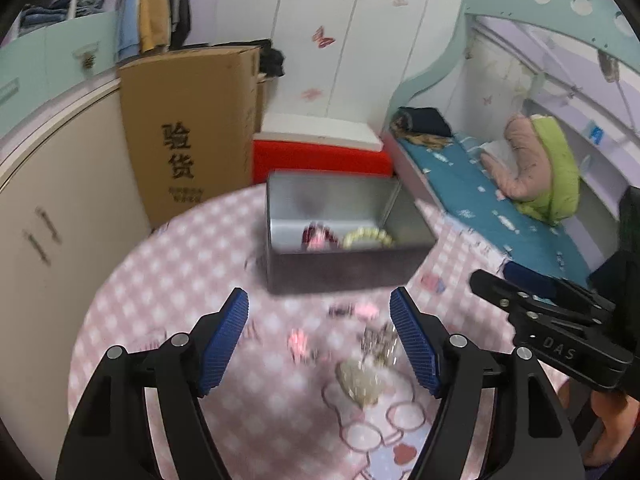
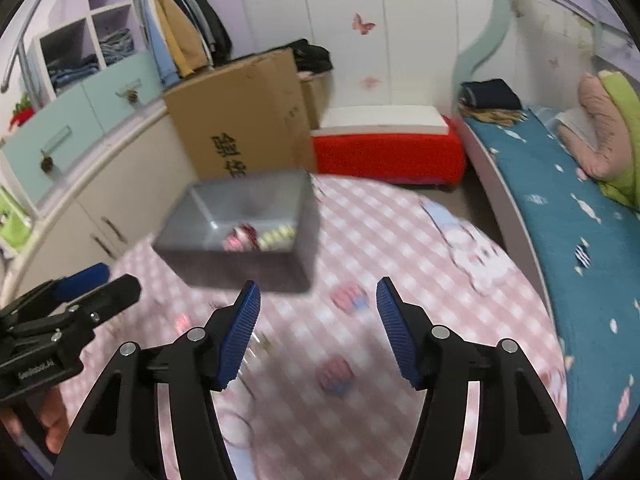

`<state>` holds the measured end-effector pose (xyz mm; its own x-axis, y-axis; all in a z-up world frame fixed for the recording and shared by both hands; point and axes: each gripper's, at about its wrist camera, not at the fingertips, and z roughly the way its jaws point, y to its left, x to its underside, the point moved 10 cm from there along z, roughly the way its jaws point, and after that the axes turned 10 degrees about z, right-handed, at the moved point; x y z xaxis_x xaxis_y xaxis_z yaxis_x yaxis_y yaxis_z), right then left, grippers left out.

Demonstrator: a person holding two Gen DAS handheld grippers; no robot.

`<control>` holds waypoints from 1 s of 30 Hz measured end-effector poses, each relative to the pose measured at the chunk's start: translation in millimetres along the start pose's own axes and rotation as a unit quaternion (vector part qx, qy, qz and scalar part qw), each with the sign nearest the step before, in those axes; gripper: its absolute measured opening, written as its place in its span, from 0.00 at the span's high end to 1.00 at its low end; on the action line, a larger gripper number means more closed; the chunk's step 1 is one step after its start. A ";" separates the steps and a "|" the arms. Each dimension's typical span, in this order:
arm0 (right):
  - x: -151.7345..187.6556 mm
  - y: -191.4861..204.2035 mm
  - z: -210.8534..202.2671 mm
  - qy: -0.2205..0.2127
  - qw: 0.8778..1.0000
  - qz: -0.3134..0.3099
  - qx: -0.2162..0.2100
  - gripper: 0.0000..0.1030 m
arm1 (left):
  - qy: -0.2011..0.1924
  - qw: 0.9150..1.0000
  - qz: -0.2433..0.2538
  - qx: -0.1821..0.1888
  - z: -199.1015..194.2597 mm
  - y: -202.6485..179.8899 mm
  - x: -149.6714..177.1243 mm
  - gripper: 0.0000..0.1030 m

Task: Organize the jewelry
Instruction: 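Open both grippers to drop the pink charms into the box, then close the left gripper on the pale jade stone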

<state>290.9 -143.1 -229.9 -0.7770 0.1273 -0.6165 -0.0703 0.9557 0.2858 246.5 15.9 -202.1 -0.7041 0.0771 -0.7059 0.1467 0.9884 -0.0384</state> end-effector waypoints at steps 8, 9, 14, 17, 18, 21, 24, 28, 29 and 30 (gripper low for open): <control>43.0 -23.8 8.5 0.030 0.999 0.013 -0.004 0.43 | 0.060 0.997 0.004 -0.040 30.7 -27.2 47.3 0.31; 45.0 -25.0 8.7 0.031 0.999 0.014 -0.006 0.43 | 0.065 0.997 0.003 -0.040 33.9 -27.0 50.8 0.31; 51.5 -32.2 11.1 0.033 0.999 0.021 -0.013 0.38 | 0.084 0.995 0.002 -0.060 49.4 -26.8 60.5 0.36; 53.6 -30.6 13.0 0.036 0.999 0.018 -0.016 0.38 | 0.079 0.994 0.025 -0.076 49.5 -27.2 60.8 0.60; 54.3 -29.0 13.2 0.037 0.999 0.017 -0.019 0.38 | 0.077 0.994 0.027 -0.074 49.4 -26.1 61.1 0.65; 55.9 -21.6 16.3 0.040 0.999 0.011 -0.023 0.38 | 0.078 0.995 0.030 -0.063 48.1 -23.6 59.7 0.69; 60.1 -7.6 20.7 0.046 0.999 -0.004 -0.026 0.38 | 0.073 0.996 0.021 -0.047 43.4 -18.0 61.9 0.69; 67.0 14.4 26.9 0.052 0.998 -0.034 -0.027 0.38 | 0.072 0.997 0.007 -0.028 34.5 -4.0 68.5 0.69; 68.6 20.4 28.7 0.053 0.997 -0.041 -0.028 0.38 | 0.070 0.997 0.003 -0.025 31.1 0.7 69.5 0.69; 70.8 28.9 31.1 0.056 0.997 -0.052 -0.030 0.38 | 0.069 0.997 0.000 -0.024 29.3 4.8 70.1 0.69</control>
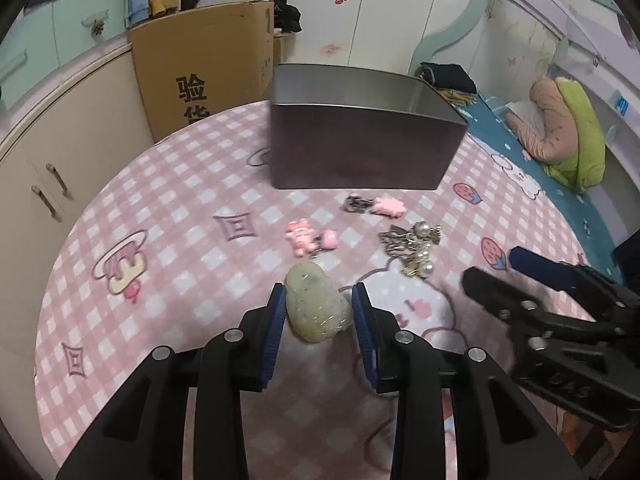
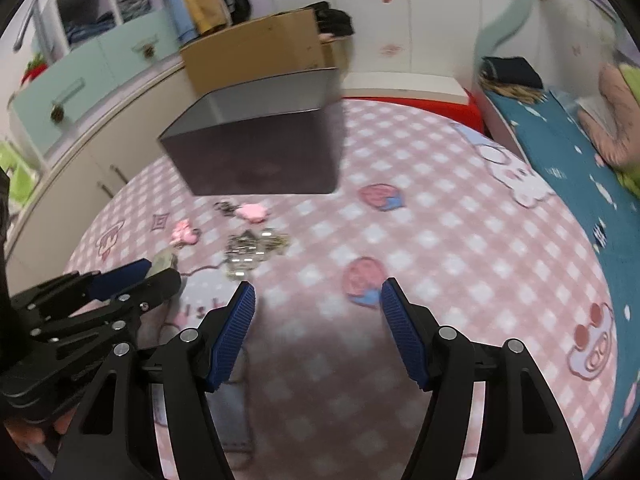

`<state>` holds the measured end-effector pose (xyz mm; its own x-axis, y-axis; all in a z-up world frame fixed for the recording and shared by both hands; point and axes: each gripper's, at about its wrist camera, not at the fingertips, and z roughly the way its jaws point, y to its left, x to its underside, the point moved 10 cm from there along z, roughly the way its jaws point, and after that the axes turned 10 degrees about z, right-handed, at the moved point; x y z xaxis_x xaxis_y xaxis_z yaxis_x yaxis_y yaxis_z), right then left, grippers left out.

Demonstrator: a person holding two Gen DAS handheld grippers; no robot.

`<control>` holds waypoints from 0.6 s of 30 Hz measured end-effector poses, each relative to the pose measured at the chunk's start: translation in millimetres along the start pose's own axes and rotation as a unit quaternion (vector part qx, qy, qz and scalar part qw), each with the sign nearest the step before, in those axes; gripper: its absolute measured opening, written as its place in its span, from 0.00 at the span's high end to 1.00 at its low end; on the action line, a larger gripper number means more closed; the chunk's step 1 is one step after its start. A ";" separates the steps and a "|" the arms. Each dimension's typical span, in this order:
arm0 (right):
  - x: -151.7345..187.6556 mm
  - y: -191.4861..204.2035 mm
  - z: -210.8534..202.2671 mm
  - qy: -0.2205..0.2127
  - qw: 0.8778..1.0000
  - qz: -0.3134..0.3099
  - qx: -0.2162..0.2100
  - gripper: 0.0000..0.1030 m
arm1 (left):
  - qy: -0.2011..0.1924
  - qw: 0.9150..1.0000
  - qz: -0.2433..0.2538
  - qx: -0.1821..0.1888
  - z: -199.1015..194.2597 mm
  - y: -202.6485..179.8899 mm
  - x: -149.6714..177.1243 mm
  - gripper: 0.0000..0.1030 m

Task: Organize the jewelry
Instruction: 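Close the left gripper on the pale jade stone, then close the right gripper on the silver pearl keychain, then lift the jade stone and keychain and lower them into the box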

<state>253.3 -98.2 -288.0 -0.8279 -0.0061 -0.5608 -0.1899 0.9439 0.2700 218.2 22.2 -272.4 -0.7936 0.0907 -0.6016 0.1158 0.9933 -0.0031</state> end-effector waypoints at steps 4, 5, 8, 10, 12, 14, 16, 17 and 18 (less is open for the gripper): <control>0.6 21.2 7.8 0.007 1.000 -0.018 -0.009 0.56 | -0.006 1.000 -0.011 0.000 -9.1 18.2 4.0 0.69; 0.4 25.2 10.8 0.010 1.000 -0.020 -0.009 0.62 | -0.008 1.000 -0.013 0.003 -11.0 21.5 4.3 0.69; -1.2 29.7 15.7 0.012 1.000 -0.024 -0.003 0.66 | -0.012 1.000 -0.014 0.012 -14.2 25.3 4.6 0.69; -2.4 32.1 17.6 0.013 1.000 -0.028 0.003 0.69 | -0.013 1.000 -0.013 0.022 -15.0 25.7 4.0 0.69; -1.8 35.7 18.4 0.014 0.999 -0.038 0.006 0.77 | -0.014 0.999 -0.017 0.029 -15.0 27.6 3.7 0.69; 0.1 38.6 17.6 0.014 0.999 -0.047 0.007 0.87 | -0.014 0.999 -0.018 0.033 -14.5 24.5 1.0 0.69; 1.1 39.0 16.7 0.014 0.998 -0.054 0.011 0.89 | -0.016 0.999 -0.019 0.039 -14.8 24.5 0.5 0.69; 1.3 37.9 15.0 0.013 0.999 -0.051 0.008 0.89 | -0.015 0.999 -0.019 0.043 -14.9 24.7 -0.3 0.69; 1.1 35.2 12.2 0.011 0.999 -0.047 0.008 0.89 | -0.015 0.999 -0.020 0.046 -15.5 24.6 -0.1 0.69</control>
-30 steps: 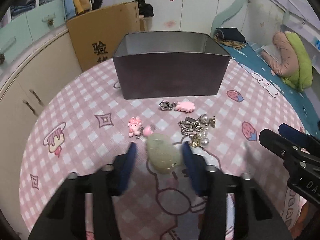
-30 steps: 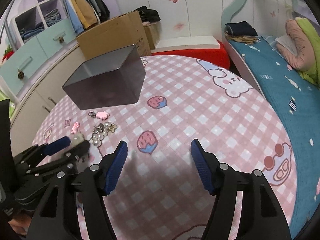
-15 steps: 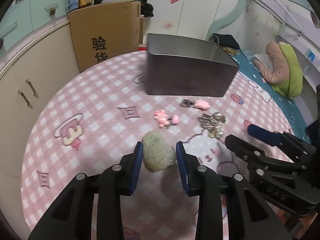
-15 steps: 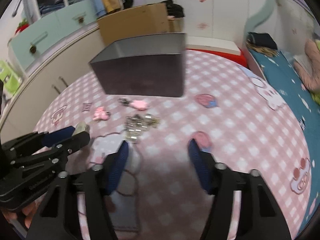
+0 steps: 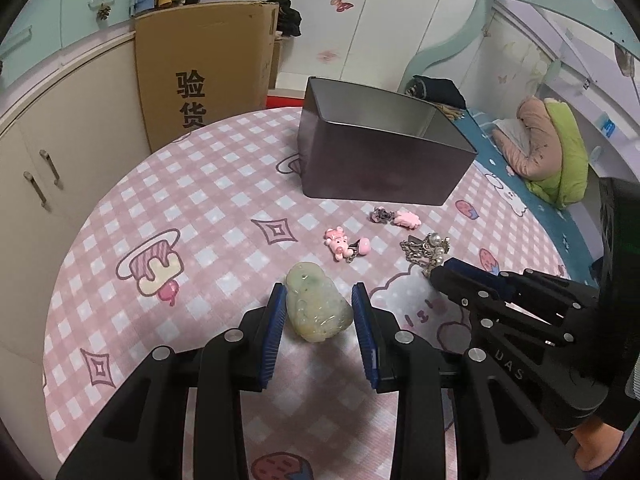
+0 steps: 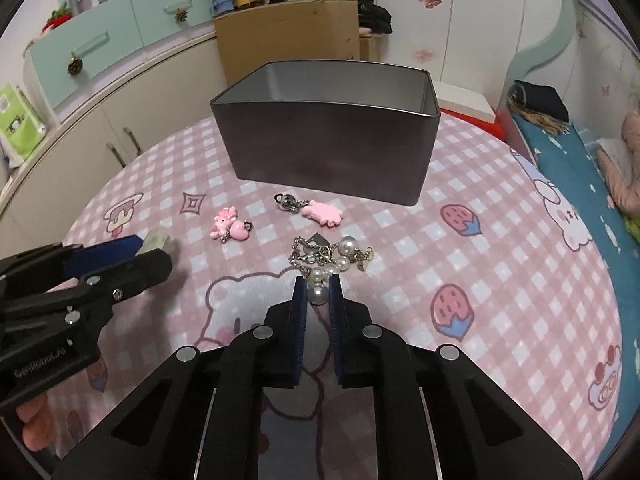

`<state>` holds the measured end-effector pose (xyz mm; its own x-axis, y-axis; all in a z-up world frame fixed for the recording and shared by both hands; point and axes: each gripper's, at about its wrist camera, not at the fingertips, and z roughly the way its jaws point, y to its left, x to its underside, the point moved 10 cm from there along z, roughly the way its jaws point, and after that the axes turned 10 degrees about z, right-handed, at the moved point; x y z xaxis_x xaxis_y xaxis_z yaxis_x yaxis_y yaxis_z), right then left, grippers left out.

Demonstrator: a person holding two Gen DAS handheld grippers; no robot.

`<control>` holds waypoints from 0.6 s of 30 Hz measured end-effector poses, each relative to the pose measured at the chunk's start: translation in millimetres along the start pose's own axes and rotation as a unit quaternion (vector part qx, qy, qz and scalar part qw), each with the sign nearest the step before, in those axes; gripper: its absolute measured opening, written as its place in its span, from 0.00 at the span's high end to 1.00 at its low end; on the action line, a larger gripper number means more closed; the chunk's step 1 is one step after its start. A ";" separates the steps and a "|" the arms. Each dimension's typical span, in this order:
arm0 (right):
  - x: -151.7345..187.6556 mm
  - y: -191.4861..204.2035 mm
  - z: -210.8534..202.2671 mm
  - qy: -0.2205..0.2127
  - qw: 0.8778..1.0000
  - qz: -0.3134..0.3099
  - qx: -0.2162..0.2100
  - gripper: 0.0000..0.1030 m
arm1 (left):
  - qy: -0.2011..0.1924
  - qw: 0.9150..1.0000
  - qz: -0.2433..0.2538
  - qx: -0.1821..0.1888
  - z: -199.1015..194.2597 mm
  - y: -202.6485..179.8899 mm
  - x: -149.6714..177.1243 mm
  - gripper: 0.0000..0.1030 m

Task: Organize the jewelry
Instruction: 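Lift the jade stone and keychain and lower them into the box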

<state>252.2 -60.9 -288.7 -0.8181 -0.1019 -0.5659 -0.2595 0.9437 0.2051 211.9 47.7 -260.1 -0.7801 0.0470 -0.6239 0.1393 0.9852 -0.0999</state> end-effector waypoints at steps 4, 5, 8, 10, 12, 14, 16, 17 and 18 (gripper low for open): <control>-4.5 -11.0 -23.0 -0.017 1.000 0.016 -0.008 0.89 | -0.007 1.000 0.007 0.012 -6.1 -5.0 -3.7 0.69; -7.9 -14.7 -31.6 -0.025 0.999 0.018 -0.007 0.89 | -0.010 1.000 0.010 0.014 -8.6 -7.4 -5.8 0.69; -17.7 -24.1 -52.6 -0.039 0.998 0.033 -0.019 0.89 | -0.020 0.999 0.014 0.030 -15.8 -14.5 -12.4 0.69; -24.7 -30.3 -64.5 -0.048 0.998 0.042 -0.025 0.89 | -0.023 0.999 0.016 0.044 -19.2 -20.7 -17.9 0.69; -31.8 -35.1 -75.7 -0.055 0.996 0.053 -0.039 0.89 | -0.028 0.998 0.019 0.050 -22.7 -25.8 -23.1 0.69; -38.5 -39.4 -84.2 -0.064 0.996 0.056 -0.040 0.89 | -0.035 0.998 0.023 0.054 -26.8 -29.5 -29.9 0.69; -45.5 -40.7 -91.7 -0.070 0.995 0.057 -0.044 0.89 | -0.039 0.997 0.028 0.062 -30.1 -32.7 -38.1 0.69; -50.0 -39.9 -92.8 -0.070 0.995 0.059 -0.050 0.89 | -0.042 0.996 0.030 0.068 -31.6 -33.7 -43.5 0.69; -55.4 -39.6 -94.0 -0.071 0.994 0.061 -0.057 0.89 | -0.044 0.996 0.030 0.072 -33.0 -34.4 -48.4 0.69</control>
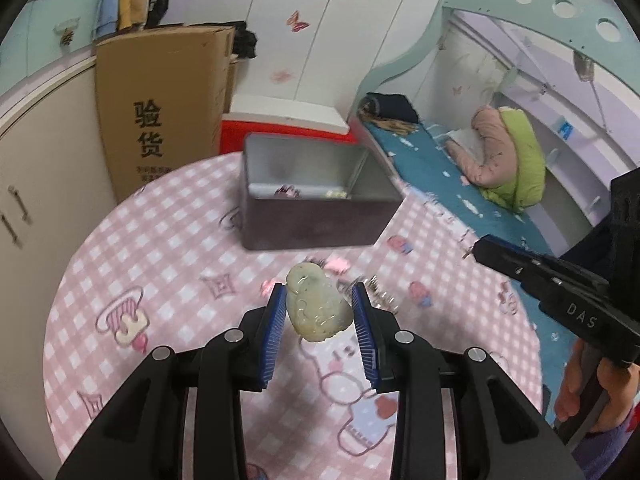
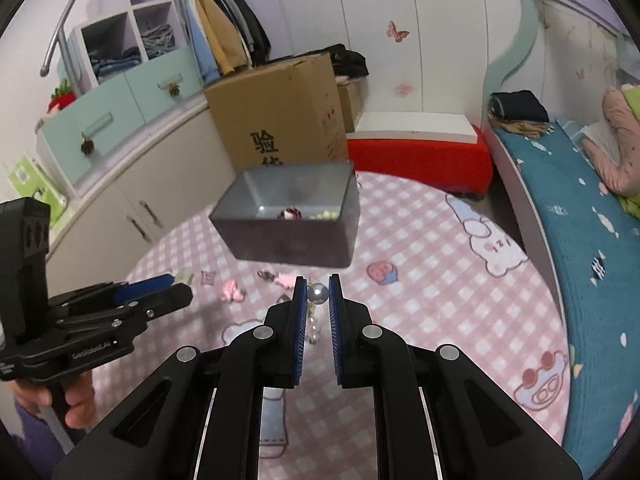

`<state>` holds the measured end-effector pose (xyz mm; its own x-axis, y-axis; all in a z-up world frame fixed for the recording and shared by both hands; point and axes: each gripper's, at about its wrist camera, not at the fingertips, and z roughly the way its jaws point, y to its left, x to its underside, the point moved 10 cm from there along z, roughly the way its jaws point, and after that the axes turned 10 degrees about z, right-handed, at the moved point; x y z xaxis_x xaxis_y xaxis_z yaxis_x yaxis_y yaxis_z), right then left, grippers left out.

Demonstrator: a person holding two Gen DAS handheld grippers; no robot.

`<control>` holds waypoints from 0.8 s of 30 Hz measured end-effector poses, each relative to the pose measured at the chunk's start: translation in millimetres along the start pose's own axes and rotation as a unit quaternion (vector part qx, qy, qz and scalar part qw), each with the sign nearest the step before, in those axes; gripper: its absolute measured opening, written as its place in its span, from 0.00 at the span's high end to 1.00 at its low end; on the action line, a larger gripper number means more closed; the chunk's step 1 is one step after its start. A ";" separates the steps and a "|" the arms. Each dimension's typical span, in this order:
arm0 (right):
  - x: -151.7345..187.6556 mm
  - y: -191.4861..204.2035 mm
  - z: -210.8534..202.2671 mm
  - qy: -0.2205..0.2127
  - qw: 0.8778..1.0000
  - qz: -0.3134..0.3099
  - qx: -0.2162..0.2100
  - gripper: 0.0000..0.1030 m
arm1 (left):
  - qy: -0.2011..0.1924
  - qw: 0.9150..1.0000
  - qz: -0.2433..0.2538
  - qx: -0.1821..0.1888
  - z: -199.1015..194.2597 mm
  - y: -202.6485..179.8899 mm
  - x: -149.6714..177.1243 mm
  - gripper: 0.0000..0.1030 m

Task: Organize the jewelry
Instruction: 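Lift the jade stone and keychain and lower them into the box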

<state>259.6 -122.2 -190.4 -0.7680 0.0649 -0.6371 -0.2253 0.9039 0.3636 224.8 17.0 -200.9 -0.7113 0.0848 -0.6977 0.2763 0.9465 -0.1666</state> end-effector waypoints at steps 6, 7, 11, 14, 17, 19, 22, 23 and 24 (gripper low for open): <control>-38.6 11.6 11.9 -0.010 1.000 0.004 -0.014 0.89 | -0.011 0.999 0.008 0.029 5.2 0.9 -56.0 0.69; -45.4 13.3 15.3 -0.012 1.000 0.003 -0.015 0.89 | -0.013 0.999 0.010 0.028 7.0 2.4 -65.6 0.69; -70.3 19.1 36.7 -0.009 1.000 0.010 -0.018 0.89 | 0.007 1.000 0.015 0.027 29.5 10.3 -94.6 0.69; -77.0 19.8 66.2 0.012 1.000 0.017 -0.015 0.89 | 0.036 0.999 0.020 0.015 54.9 18.0 -99.9 0.69; -71.5 18.9 94.9 0.037 0.999 0.018 -0.007 0.89 | 0.064 0.998 0.020 0.005 76.6 24.8 -92.8 0.69; -65.7 19.8 111.2 0.055 0.998 0.013 0.000 0.89 | 0.081 0.996 0.022 -0.004 88.8 28.7 -85.6 0.69; -57.8 17.5 126.7 0.069 0.998 0.007 0.011 0.89 | 0.091 0.995 0.025 -0.010 96.0 33.2 -77.6 0.69; -56.0 16.8 130.2 0.072 0.997 0.006 0.014 0.89 | 0.095 0.995 0.029 -0.009 98.3 33.0 -75.7 0.69; -55.3 15.5 132.5 0.074 0.997 0.007 0.016 0.89 | 0.098 0.995 0.030 -0.009 99.5 33.0 -74.2 0.69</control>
<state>378.0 -55.8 -239.7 -0.8518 0.0165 -0.5236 -0.1969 0.9161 0.3492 351.0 11.0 -224.0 -0.8071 0.1981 -0.5562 0.3115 0.9431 -0.1161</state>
